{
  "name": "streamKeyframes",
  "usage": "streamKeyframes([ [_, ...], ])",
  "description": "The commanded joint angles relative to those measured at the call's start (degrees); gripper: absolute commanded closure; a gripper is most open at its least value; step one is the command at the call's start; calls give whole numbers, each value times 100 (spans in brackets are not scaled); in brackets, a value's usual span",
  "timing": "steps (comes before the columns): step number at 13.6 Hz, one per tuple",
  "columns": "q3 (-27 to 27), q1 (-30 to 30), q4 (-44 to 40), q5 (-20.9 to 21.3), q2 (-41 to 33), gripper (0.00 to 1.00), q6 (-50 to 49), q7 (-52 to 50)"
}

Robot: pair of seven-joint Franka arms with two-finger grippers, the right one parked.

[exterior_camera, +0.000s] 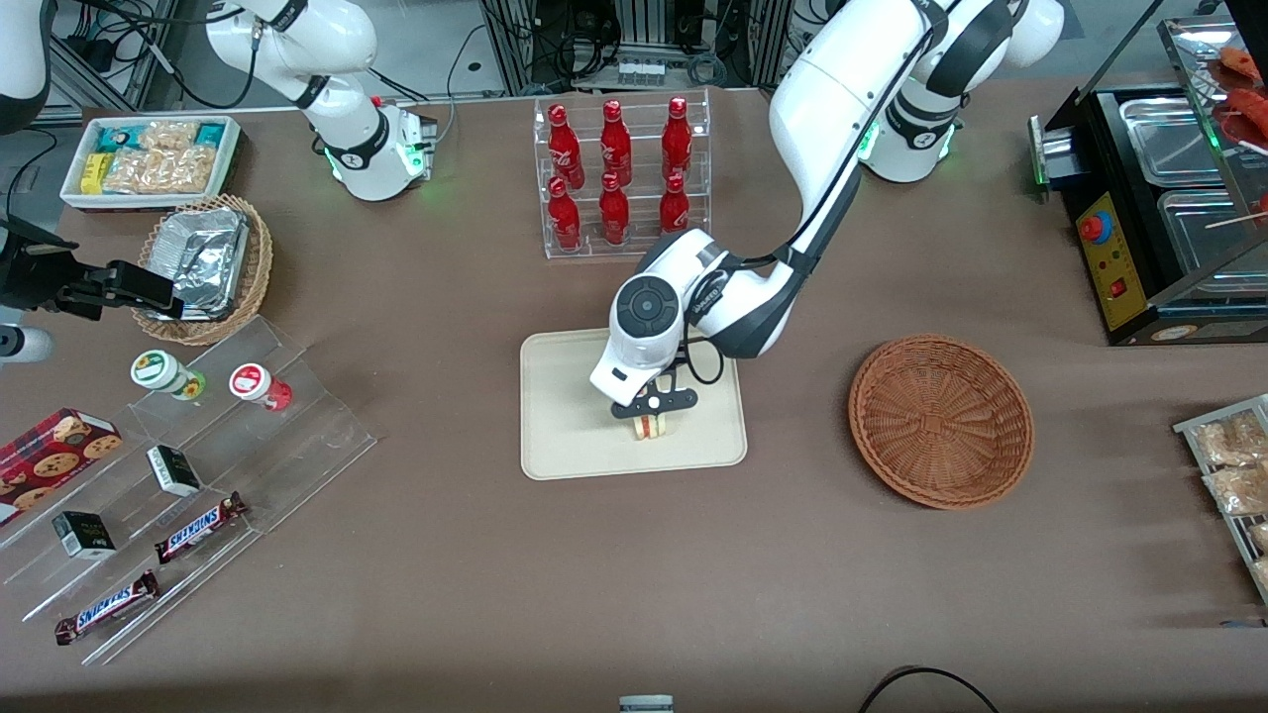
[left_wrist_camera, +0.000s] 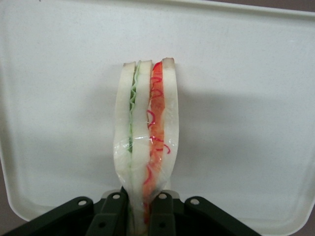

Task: Place sandwich from basket to tray
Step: 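Lower the sandwich onto the tray and open the left gripper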

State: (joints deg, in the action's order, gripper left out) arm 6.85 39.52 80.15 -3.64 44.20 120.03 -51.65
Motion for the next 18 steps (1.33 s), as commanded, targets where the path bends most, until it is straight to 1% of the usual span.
streamKeyframes([
  [1, -35, 73, -192, -57, 123, 100, 55, -73],
  [6, -35, 82, -192, -57, 211, 100, 125, -90],
  [7, -35, 82, -166, -66, 211, 95, 221, -108],
  [8, -35, 91, -166, -58, 220, 71, 249, -178],
  [9, -35, 91, -166, -57, 220, 29, 249, -187],
  [10, -35, 91, -175, -57, 211, 0, 258, -204],
  [14, -35, 91, -227, -57, 71, 0, 170, -214],
  [18, -43, 21, -236, -40, -473, 0, -453, -117],
])
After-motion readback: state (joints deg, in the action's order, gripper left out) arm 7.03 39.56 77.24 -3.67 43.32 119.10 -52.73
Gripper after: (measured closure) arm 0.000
